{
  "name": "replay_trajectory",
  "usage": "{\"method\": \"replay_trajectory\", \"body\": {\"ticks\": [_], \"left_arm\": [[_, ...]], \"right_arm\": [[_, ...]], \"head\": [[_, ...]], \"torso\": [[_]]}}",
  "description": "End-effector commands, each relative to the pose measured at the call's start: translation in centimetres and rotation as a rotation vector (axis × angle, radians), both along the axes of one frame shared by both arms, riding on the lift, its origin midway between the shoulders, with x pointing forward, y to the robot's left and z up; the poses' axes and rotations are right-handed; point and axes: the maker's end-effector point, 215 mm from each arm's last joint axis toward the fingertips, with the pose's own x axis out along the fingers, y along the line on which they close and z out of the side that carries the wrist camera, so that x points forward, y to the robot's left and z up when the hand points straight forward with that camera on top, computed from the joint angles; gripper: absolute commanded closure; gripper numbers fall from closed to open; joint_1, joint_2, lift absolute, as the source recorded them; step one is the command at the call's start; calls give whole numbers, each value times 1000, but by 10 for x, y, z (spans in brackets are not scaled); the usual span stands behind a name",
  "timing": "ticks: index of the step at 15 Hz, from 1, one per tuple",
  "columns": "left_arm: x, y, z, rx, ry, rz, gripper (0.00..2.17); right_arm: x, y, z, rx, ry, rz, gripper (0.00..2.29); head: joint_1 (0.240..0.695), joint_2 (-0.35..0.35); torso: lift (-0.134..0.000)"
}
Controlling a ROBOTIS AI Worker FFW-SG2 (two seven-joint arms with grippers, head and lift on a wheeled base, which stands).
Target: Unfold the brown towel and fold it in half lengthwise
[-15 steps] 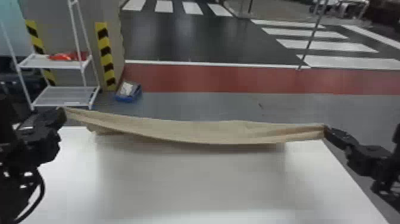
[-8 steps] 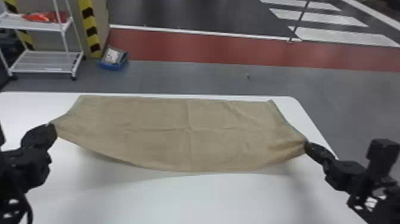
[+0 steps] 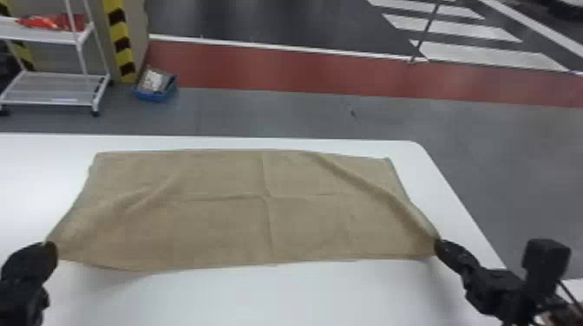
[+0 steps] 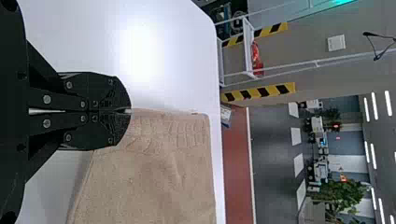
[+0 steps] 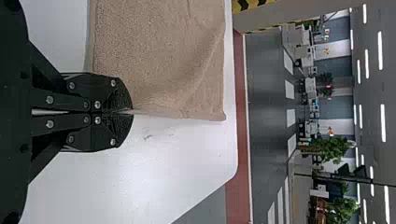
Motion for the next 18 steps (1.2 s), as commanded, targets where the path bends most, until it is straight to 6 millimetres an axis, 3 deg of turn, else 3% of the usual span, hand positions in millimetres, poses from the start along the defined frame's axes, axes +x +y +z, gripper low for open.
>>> {"method": "replay_trajectory", "body": {"ticks": [1,2,4,5,7,8,10,13,14,16,18], "left_arm": [[-6,6,-6,17,10,3,1511],[-5,9,-3,21,-2,7,1484],[-11,23,-11,70,13,23,1453],[-13,28,-12,88,2,31,1355],[-17,40,-15,105,-17,45,1332],[-22,40,-17,107,-23,39,1166],[-24,41,-11,87,-83,26,1099],[-26,39,-19,40,-111,-6,640],[-22,37,-14,9,-160,-17,448],[-15,49,4,-53,-278,-22,292],[-6,69,9,-95,-330,-29,282]], "right_arm": [[0,-7,-3,-44,14,8,1193],[2,-14,-1,-71,12,1,1180],[1,-44,9,-114,-4,-33,134],[1,-51,16,-129,-15,-22,46],[-4,-63,20,-150,-13,-26,49],[-7,-70,24,-155,-19,-29,49],[-10,-69,35,-170,-72,7,49],[-17,-58,37,-169,-107,61,90],[-17,-59,38,-164,-114,53,90],[-17,-59,39,-154,-120,54,90],[-11,-61,43,-158,-128,51,93]], "head": [[695,-219],[695,-220],[695,-227],[695,-233],[695,-246],[695,-250],[695,-264],[695,-261],[695,-259],[695,-266],[695,-260]], "torso": [[-125],[-125],[-125],[-125],[-125],[-125],[-125],[-125],[-125],[-125],[-125]]}}
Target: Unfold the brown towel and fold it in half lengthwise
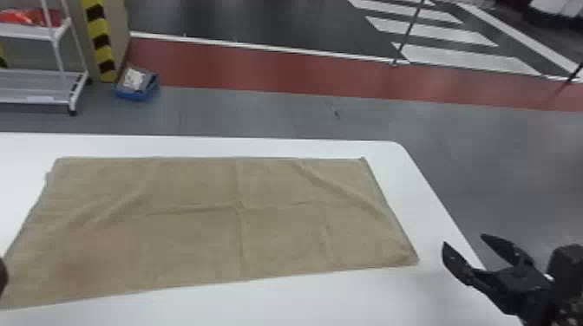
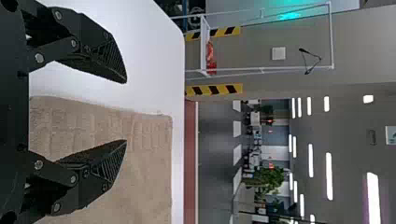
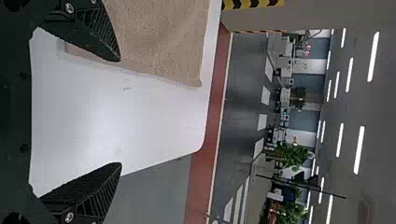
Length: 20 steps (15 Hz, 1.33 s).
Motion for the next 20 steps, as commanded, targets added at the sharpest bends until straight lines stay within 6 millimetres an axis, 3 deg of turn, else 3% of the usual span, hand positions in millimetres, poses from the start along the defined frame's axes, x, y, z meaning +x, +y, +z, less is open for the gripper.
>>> {"method": "replay_trajectory", "body": {"ticks": [1,2,4,6,11,18,20], "left_arm": [[5,30,-4,-4,-20,20,296],[7,37,-14,-2,-5,-12,296],[4,45,-34,-15,32,-92,529],[-9,31,-45,-94,51,-220,539],[-22,18,-50,-161,60,-308,539],[-13,10,-83,-171,115,-318,542],[-12,12,-83,-163,117,-318,542]], "right_arm": [[5,-2,3,-2,-8,-4,93],[7,-3,1,-4,-7,-6,97],[6,-6,-5,-1,3,-11,103],[11,-14,-8,2,0,-21,117],[17,-14,-18,14,6,-26,130],[22,-12,-19,14,4,-24,130],[21,-13,-19,16,5,-27,130]], "head": [[695,-251],[695,-239],[695,-212],[695,-206],[695,-236],[695,-241],[695,-240]], "torso": [[-125],[-125],[-125],[-125],[-125],[-125],[-125]]}}
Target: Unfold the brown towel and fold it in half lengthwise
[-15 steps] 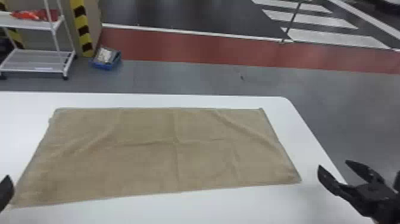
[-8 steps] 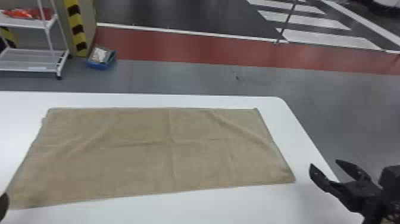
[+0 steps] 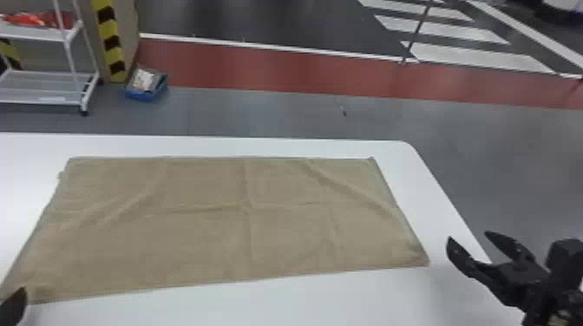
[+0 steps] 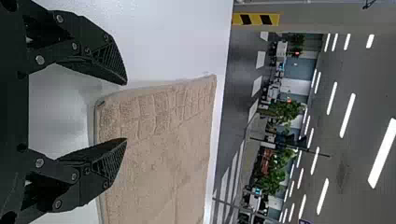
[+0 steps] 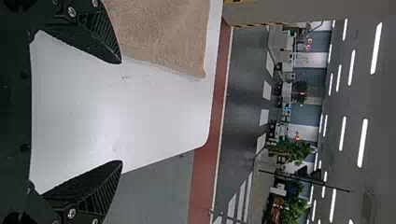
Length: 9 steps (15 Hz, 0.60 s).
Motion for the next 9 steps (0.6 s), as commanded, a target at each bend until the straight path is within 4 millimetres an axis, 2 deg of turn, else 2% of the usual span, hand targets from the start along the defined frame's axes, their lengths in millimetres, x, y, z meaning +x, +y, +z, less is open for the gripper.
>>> {"method": "replay_trajectory", "body": {"ticks": [1,2,9], "left_arm": [[1,3,-1,9,1,0,542],[0,5,-2,10,8,1,704],[-8,7,-5,25,28,-12,724]], "right_arm": [[-1,-1,0,2,-1,-2,130],[-2,-1,-1,2,3,-4,130],[-4,2,0,9,-3,-5,134]], "head": [[695,-240],[695,-240],[695,-232]], "torso": [[-125],[-125],[-125]]}}
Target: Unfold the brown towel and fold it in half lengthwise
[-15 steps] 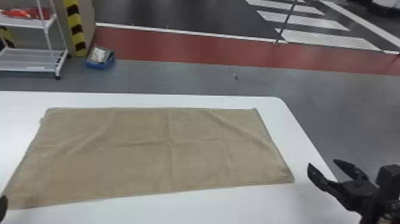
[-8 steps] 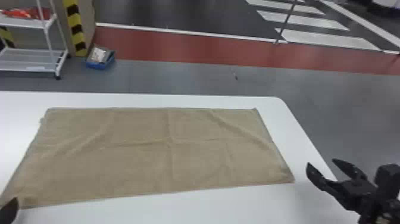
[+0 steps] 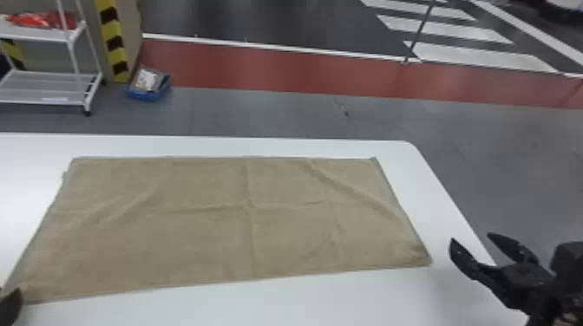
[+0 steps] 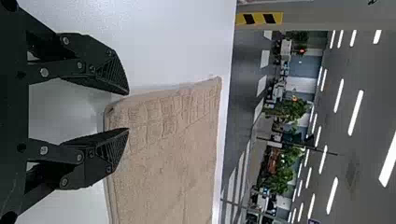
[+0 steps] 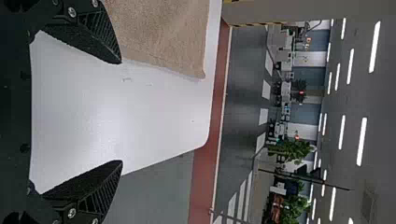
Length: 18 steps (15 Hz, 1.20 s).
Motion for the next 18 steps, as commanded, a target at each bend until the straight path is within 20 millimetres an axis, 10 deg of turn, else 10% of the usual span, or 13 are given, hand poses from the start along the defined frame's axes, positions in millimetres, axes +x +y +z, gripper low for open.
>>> {"method": "replay_trajectory", "body": {"ticks": [1,8,18], "left_arm": [[-4,1,-8,-4,34,-3,724],[-2,5,-4,-34,33,8,1416],[1,-12,21,-70,-8,-20,1416]], "right_arm": [[0,0,0,2,-3,-1,134],[2,2,2,-25,-7,10,147],[-3,51,-35,-111,32,223,410]], "head": [[695,-231],[695,-228],[695,-187]], "torso": [[-125],[-125],[-125]]}}
